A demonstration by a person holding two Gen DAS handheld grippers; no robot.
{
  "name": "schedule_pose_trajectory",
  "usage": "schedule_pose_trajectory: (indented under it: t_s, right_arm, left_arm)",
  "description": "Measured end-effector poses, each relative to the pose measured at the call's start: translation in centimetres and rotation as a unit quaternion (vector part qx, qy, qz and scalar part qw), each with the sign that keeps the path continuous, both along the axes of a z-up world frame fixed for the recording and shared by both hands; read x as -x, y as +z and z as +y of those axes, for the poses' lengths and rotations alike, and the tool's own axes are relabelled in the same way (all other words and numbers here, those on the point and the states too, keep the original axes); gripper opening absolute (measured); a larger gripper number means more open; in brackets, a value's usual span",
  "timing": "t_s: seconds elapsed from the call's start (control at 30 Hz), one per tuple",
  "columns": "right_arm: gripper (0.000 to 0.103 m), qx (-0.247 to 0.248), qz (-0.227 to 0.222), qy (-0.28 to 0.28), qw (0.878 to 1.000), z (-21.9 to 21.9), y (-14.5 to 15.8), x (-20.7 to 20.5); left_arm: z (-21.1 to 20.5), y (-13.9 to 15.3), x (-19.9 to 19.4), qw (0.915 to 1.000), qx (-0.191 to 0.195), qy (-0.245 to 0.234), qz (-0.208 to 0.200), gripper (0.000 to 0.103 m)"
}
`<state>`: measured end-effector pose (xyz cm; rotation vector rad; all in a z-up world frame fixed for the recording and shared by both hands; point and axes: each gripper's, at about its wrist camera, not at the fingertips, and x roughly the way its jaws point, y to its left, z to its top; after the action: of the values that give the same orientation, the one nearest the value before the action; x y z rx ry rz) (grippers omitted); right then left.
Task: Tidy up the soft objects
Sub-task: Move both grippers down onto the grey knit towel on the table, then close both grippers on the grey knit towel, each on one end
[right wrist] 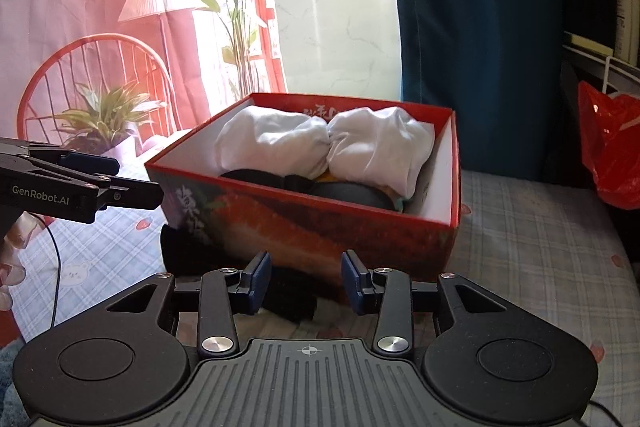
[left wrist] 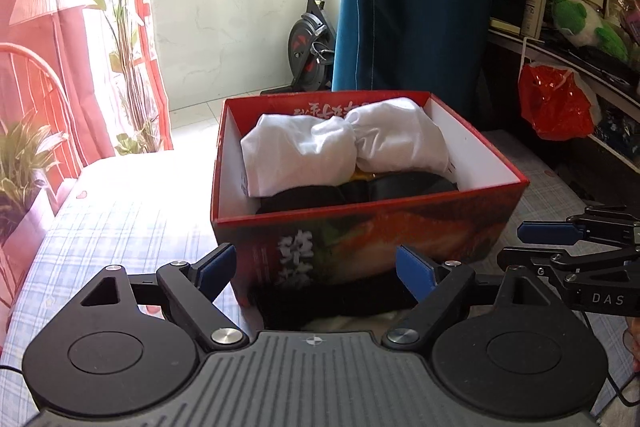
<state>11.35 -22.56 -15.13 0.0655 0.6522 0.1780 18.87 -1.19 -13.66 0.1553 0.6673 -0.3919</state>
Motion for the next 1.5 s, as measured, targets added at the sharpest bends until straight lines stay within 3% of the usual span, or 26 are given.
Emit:
schedule_pose_trajectory:
  t_s: [0.4,0.57,0.6,0.63,0.7,0.87,0.93,1.03,1.3,1.5]
  right_arm:
    - [0.043,-0.004,0.097,-0.006,0.995,-0.2,-5.9,6.6]
    - [0.05,-0.011,0.125,-0.036,0.992,-1.2,-7.3,7.5]
    - [0.053,-0.012,0.126,-0.046,0.991,-1.4,-7.4,7.5]
    - [0.063,-0.011,0.128,-0.056,0.99,-1.6,-7.5,7.5]
    - [0.066,-0.008,0.129,-0.07,0.989,-1.7,-7.8,7.4]
    - [0.058,-0.012,0.132,-0.063,0.989,-1.3,-8.8,6.7]
    - [0.047,-0.006,0.122,-0.057,0.991,-0.8,-9.0,6.3]
    - [0.041,-0.006,0.11,-0.057,0.992,-0.3,-9.2,5.9]
    - [0.04,-0.015,0.061,-0.062,0.996,0.0,-10.2,7.5]
    - [0.041,-0.042,0.054,-0.078,0.995,-1.5,-10.2,7.9]
  left_arm:
    - [3.5,-7.2,3.8,0.9962,0.007,0.027,0.083,0.089]
    - [4.1,-9.1,3.7,0.9932,0.017,0.045,0.106,0.088]
    - [4.1,-9.3,3.7,0.9931,0.019,0.044,0.107,0.088]
    - [4.0,-9.6,3.7,0.993,0.021,0.041,0.109,0.088]
    - [3.7,-10.3,3.9,0.9923,0.021,0.04,0.116,0.088]
    - [3.4,-11.3,4.6,0.9915,0.024,0.035,0.123,0.081]
    - [3.4,-11.4,4.9,0.9919,0.024,0.039,0.118,0.078]
    - [3.6,-11.6,5.2,0.9921,0.025,0.043,0.115,0.075]
    - [3.6,-11.6,5.6,0.9934,0.027,0.043,0.103,0.073]
    - [3.7,-11.7,5.8,0.9939,0.028,0.042,0.098,0.074]
